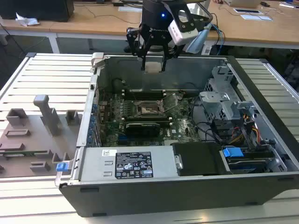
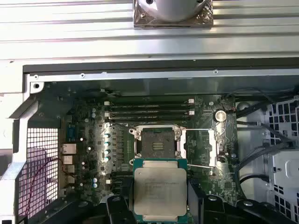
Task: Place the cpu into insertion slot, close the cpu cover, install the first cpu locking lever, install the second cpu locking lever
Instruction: 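Place the cpu into insertion slot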
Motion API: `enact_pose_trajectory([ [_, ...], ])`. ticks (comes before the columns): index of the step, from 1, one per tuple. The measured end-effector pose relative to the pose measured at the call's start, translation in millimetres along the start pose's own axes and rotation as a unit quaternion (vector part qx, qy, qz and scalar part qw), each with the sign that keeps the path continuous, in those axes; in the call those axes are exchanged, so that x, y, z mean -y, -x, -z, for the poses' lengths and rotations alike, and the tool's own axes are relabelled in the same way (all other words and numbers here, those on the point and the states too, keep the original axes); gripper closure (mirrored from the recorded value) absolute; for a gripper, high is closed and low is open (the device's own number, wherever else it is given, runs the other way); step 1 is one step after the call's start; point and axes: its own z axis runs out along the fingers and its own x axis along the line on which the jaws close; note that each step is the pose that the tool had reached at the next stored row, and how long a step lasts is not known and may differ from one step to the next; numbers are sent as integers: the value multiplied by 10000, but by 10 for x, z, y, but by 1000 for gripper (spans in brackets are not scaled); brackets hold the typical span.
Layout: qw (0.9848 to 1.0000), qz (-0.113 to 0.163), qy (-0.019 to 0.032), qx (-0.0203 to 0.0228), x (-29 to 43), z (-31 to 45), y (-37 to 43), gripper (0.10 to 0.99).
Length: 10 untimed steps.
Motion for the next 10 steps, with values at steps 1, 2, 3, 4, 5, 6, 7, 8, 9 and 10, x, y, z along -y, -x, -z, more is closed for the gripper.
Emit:
enact_pose_trajectory([
  [1,10000,0,-1,0,2,-19,1,541],
  [2,10000,0,-3,1,3,-31,1,541],
  [3,10000,0,-9,0,4,-45,1,541],
  [4,10000,0,-11,1,5,-55,1,541],
  [5,10000,0,-12,1,6,-63,1,541],
  [6,10000,0,-12,1,6,-68,1,541],
  [7,10000,0,-14,1,7,-80,2,541],
  [8,10000,0,-22,1,8,-97,2,541],
  [9,10000,0,-29,1,12,-132,3,541],
  [10,10000,0,-30,1,13,-145,3,541],
])
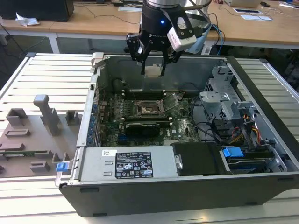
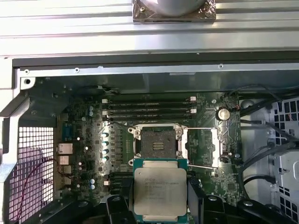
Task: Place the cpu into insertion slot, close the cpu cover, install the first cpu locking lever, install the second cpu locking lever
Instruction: 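Place the cpu into insertion slot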
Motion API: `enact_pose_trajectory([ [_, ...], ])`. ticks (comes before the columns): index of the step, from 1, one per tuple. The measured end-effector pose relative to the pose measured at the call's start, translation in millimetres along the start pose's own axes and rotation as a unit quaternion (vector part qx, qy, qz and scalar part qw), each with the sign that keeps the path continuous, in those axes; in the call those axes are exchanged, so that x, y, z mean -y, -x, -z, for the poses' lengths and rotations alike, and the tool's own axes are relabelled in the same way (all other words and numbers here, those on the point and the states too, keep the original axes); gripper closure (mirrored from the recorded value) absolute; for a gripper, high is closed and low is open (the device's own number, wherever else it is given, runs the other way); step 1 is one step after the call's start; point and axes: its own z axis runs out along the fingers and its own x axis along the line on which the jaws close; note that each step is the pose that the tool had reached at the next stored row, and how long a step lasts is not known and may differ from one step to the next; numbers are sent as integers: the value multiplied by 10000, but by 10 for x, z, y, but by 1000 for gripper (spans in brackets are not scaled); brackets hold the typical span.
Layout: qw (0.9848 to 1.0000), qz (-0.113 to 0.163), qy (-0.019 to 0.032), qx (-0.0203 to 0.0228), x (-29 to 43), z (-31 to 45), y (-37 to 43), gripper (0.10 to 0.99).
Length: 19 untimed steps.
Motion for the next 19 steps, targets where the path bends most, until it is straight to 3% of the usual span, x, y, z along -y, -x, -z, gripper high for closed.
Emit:
enact_pose_trajectory([
  [5,10000,0,-1,0,4,-48,1,541],
  [8,10000,0,-5,0,10,-122,3,541],
  [19,10000,0,-13,0,19,-234,5,541],
])
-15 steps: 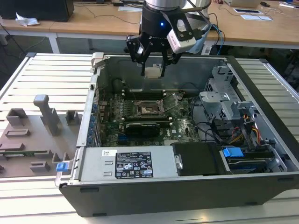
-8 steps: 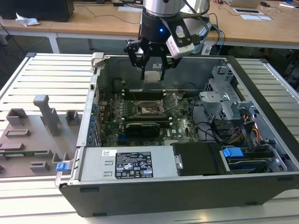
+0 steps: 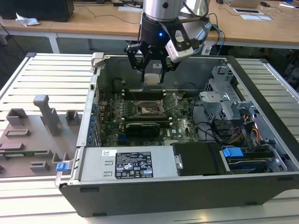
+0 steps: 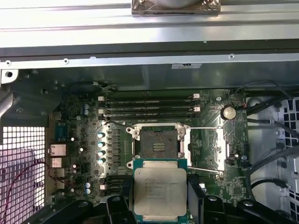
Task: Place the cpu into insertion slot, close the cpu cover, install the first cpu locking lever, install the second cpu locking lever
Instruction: 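Place the cpu into insertion slot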
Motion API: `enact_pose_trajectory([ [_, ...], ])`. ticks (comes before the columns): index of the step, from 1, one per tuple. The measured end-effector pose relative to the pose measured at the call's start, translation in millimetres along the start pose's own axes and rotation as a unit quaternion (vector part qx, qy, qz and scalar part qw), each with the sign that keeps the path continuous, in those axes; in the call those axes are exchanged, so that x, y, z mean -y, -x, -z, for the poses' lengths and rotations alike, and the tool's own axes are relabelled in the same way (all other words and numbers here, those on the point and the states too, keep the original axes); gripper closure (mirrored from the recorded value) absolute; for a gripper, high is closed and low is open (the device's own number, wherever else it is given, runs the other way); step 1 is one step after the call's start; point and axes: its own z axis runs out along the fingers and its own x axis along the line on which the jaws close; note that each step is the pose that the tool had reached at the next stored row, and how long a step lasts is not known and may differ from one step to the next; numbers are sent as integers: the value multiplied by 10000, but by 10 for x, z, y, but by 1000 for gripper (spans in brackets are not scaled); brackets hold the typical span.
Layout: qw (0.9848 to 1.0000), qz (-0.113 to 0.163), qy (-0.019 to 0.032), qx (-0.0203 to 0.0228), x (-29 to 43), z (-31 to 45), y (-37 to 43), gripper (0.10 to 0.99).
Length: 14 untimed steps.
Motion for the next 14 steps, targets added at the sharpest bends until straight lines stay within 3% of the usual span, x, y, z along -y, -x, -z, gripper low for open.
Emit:
enact_pose_trajectory([
  [14,10000,0,-1,0,11,-128,3,541],
])
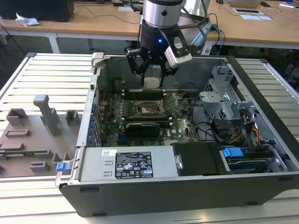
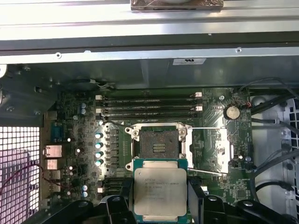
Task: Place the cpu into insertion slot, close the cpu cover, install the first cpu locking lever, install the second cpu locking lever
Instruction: 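Place the cpu into insertion slot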
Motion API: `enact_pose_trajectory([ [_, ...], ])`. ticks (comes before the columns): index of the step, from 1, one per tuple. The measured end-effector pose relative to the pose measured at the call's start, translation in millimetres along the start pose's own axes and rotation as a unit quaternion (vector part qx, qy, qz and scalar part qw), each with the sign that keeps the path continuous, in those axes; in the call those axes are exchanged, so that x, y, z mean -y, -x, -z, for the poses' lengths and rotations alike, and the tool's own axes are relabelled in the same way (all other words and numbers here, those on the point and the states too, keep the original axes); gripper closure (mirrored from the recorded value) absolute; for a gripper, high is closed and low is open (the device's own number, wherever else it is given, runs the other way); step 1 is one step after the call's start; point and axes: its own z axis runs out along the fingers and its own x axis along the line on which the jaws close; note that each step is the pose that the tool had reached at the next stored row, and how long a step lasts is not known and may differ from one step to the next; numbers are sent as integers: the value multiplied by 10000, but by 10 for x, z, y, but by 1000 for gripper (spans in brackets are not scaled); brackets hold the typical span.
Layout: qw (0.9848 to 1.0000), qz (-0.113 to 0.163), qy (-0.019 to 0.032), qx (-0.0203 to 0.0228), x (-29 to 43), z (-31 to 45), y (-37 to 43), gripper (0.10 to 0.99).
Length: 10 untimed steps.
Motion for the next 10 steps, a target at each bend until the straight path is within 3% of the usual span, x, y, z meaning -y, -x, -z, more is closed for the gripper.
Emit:
enact_pose_trajectory([
  [10,10000,0,-1,0,6,-73,1,541],
])
